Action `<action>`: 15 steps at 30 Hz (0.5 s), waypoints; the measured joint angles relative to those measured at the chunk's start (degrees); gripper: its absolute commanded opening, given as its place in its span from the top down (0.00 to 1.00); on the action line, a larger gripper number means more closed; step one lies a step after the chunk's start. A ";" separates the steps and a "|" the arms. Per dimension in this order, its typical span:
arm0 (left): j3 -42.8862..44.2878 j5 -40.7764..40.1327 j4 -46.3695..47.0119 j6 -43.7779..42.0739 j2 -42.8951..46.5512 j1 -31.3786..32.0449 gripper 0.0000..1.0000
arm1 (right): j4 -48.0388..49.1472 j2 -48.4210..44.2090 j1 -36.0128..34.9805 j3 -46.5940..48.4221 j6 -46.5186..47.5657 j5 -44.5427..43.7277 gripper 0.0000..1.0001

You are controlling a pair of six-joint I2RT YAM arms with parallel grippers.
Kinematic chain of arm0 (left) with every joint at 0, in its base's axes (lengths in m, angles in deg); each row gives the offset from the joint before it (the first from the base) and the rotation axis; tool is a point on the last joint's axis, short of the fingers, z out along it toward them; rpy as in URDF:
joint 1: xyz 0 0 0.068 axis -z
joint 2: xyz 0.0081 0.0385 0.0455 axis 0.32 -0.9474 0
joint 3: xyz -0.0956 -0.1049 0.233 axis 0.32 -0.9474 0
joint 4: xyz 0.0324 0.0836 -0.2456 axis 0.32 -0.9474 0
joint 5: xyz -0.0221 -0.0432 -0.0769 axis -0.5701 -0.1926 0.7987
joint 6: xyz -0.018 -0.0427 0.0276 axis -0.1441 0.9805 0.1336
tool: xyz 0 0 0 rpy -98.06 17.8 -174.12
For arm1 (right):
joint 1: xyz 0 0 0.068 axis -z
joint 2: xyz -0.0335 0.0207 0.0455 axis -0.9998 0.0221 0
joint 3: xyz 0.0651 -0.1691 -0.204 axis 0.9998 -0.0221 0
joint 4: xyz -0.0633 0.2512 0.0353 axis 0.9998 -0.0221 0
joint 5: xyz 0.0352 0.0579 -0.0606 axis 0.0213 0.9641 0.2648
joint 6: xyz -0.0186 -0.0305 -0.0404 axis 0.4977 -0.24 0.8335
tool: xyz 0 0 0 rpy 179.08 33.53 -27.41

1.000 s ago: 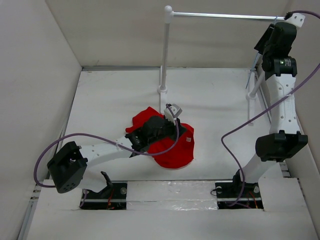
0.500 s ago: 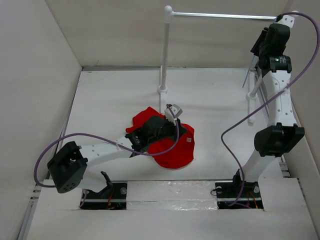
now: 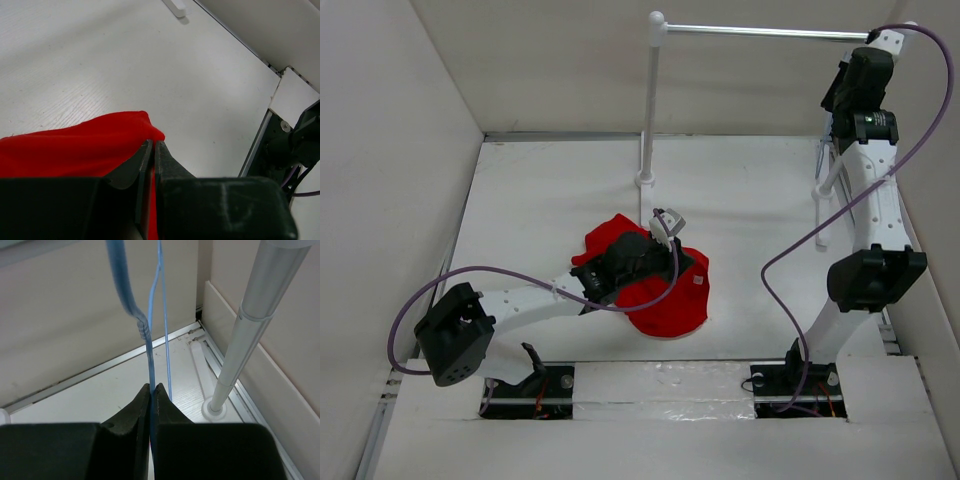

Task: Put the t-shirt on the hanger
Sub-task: Pick up the hanger from the clothesline.

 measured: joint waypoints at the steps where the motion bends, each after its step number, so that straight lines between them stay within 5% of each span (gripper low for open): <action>1: 0.00 0.09 0.00 0.00 0.00 0.00 1.00 | 0.15 -0.04 -0.17 0.00 0.22 -0.26 1.00; 15: 0.00 0.76 0.02 0.00 0.00 0.00 1.00 | 3.10 -4.94 -2.95 -0.85 2.60 -2.47 1.00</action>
